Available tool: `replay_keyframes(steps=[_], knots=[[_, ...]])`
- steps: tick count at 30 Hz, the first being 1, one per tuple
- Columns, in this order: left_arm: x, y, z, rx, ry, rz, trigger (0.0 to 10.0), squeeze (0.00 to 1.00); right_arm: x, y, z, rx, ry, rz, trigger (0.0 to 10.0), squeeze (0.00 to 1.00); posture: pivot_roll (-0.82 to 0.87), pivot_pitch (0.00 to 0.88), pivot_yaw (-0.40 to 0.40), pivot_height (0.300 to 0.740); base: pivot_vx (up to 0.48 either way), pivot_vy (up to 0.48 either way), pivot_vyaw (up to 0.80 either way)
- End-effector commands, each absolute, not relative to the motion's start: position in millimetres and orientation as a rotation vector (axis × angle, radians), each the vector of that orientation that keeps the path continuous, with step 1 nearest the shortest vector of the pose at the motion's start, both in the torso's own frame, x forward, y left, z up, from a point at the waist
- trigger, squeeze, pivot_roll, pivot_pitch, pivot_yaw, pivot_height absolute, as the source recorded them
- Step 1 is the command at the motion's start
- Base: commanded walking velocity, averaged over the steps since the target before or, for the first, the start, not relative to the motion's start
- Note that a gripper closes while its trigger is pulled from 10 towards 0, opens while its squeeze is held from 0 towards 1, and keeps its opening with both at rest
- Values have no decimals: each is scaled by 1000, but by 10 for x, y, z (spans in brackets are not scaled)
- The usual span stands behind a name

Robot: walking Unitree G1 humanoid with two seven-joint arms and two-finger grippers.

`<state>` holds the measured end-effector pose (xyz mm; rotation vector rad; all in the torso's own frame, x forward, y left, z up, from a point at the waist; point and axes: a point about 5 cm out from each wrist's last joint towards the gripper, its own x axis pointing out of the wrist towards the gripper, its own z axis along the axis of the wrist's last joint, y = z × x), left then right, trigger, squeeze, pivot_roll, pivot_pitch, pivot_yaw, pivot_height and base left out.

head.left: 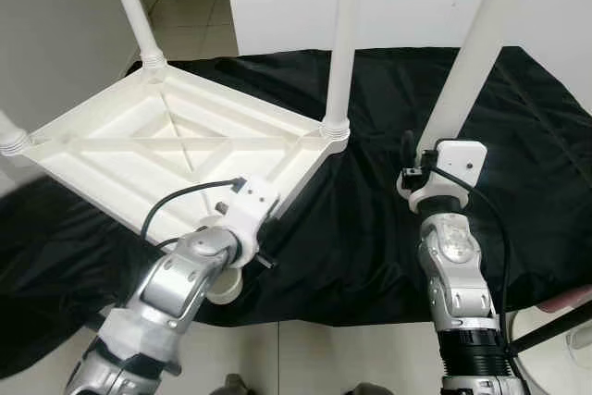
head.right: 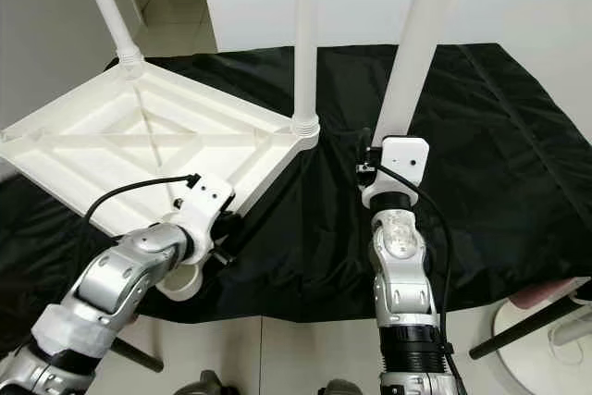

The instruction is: Building children table

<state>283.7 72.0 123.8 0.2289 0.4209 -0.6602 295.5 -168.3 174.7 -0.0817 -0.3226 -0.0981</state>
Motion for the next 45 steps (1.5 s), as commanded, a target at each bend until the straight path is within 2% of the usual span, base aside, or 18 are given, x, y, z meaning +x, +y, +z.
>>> replay_keyframes(steps=[1, 2, 5, 6, 7, 14, 15, 16, 23, 28, 29, 31, 32, 41, 42, 45], knots=[[2858, 503, 1318, 232, 365, -717, 0, 0, 2946, -1655, 1777, -75, -342, -98, 10000, 0, -97, 0, 93, 740, 0, 0, 0], [2874, 407, 1361, 232, 340, -726, 0, 0, 2945, -1652, 1776, -75, -342, -100, 10000, 0, -100, 0, 98, 740, 0, 0, 0], [2884, 347, 1389, 233, 325, -728, 0, 0, 2946, -1650, 1777, -75, -342, -101, 10000, 0, -102, 0, 100, 740, 0, 0, 0], [2859, 247, 1459, 277, 266, -782, 9686, 0, 2942, -1663, 1778, -76, -344, -113, 10000, 0, -108, 3, 107, 740, 0, 0, 0], [2840, 221, 1482, 287, 246, -808, 10000, 0, 2940, -1671, 1778, -75, -344, -118, 10000, 0, -108, 3, 107, 740, 0, 0, 0], [2764, 188, 1626, 296, 117, -910, 10000, 0, 2931, -1697, 1760, -78, -341, -132, 10000, 0, -109, 5, 111, 740, 0, 0, 0], [2757, 197, 1632, 293, 115, -920, 10000, 31, 2934, -1693, 1759, -78, -341, -131, 10000, 0, -109, 5, 111, 740, 0, 0, 0], [2752, 200, 1633, 282, 117, -934, 10000, 1000, 2942, -1688, 1761, -77, -341, -130, 10000, 0, -109, 5, 111, 740, 0, 0, 0], [2708, 243, 1711, 262, 57, -978, 10000, 1000, 2961, -1673, 1776, -75, -346, -125, 10000, 0, -96, 2, 101, 740, 0, 0, 0], [2744, 289, 1763, 299, 10, -936, 10000, 1000, 2975, -1665, 1775, -76, -346, -115, 10000, 0, -96, 2, 101, 740, 0, 0, 0], [2739, 306, 1783, 308, -9, -937, 10000, 667, 2975, -1665, 1777, -81, -347, -113, 10000, 0, -91, 0, 92, 740, 0, 0, 0], [2732, 318, 1795, 314, -23, -939, 10000, 667, 2975, -1664, 1778, -84, -347, -111, 10000, 0, -91, 0, 92, 740, 0, 0, 0], [2704, 399, 1843, 294, -50, -954, 10000, 0, 2976, -1663, 1777, -86, -348, -107, 10000, 0, -90, 1, 89, 740, 0, 0, 0], [2666, 619, 1877, 330, -96, -1001, 10000, 0, 2980, -1661, 1778, -85, -346, -97, 10000, 0, -85, 5, 75, 740, 0, 0, 0], [2633, 716, 1862, 320, -72, -1069, 10000, 1000, 2984, -1658, 1777, -86, -346, -91, 10000, 0, -83, 5, 74, 740, 0, 0, 0], [2633, 848, 1841, 331, -46, -1103, 10000, 1000, 2988, -1658, 1780, -88, -347, -88, 10000, 0, -81, 5, 73, 740, 0, 0, 0]])
